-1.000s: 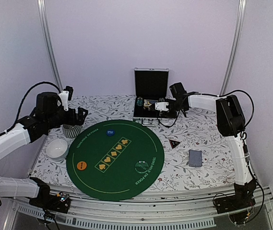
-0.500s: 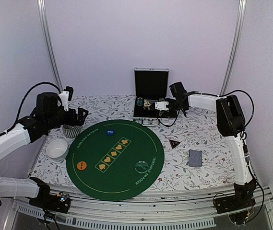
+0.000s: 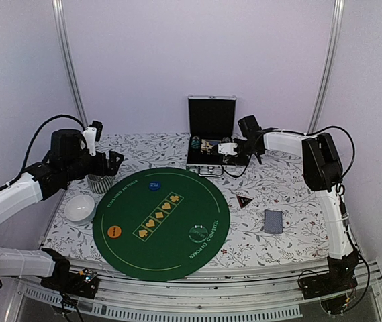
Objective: Distribute texas hold em gaming equipment
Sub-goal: Move the chip case to the center of the board.
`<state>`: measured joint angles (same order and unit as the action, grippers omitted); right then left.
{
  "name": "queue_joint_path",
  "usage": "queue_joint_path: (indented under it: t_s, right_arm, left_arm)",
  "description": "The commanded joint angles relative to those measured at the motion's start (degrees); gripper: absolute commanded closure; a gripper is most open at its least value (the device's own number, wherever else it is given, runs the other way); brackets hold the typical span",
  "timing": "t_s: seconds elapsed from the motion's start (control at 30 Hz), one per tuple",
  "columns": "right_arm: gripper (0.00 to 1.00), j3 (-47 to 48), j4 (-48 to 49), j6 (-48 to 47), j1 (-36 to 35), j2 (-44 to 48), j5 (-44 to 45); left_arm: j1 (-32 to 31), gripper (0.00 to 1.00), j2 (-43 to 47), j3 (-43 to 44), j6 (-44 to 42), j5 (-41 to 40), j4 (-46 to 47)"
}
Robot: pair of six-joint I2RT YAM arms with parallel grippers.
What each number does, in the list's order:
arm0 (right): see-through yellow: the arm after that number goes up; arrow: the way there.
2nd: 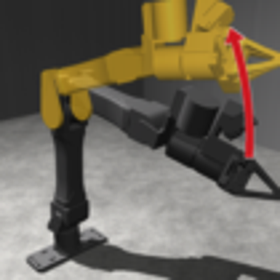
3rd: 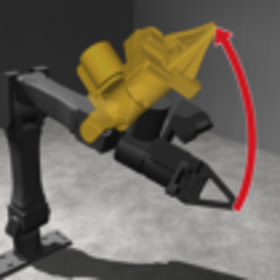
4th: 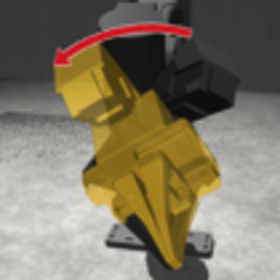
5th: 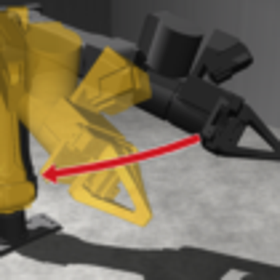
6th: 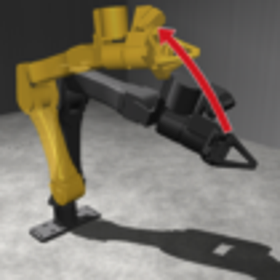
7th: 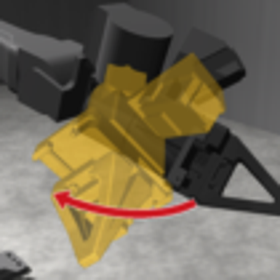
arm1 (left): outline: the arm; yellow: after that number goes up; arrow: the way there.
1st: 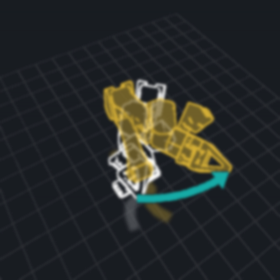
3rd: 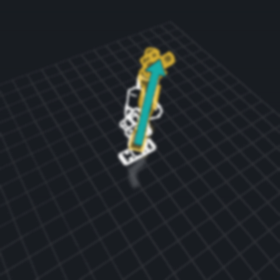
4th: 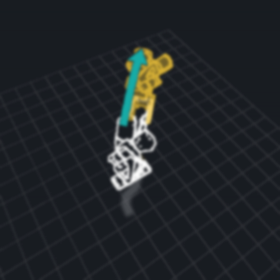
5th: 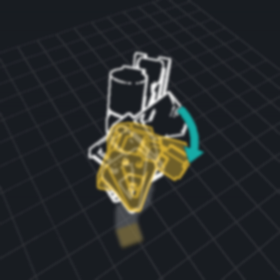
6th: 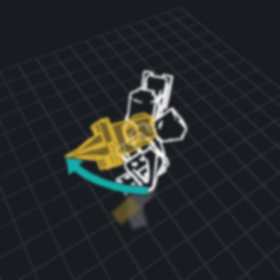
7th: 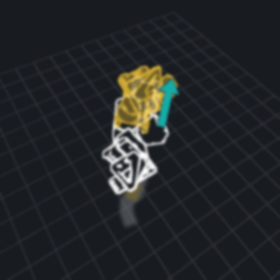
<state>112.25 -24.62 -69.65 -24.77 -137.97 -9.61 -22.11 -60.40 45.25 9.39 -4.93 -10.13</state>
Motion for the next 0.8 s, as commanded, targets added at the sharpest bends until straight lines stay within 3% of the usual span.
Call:
queue_joint_path:
  t_s: [0.0, 0.4, 0.77]
  right_arm:
    - [0.61, 1.3, -4.9, 0.5, -0.2, -2.8, -1.8]
    - [0.68, 1.4, -12.8, -0.6, -1.9, -0.5, -5.5]
    - [0.66, 0.9, -6.1, -0.1, -1.9, 0.6, -0.1]
  left_arm:
    - [0.6, 0.02, 0.7, -0.6, -0.5, 0.5, 1.0]
    - [0.6, 0.02, 0.8, -0.6, -0.5, 0.5, 1.0]
    - [0.6, 0.02, 0.9, -0.7, -0.5, 0.8, 0.9]
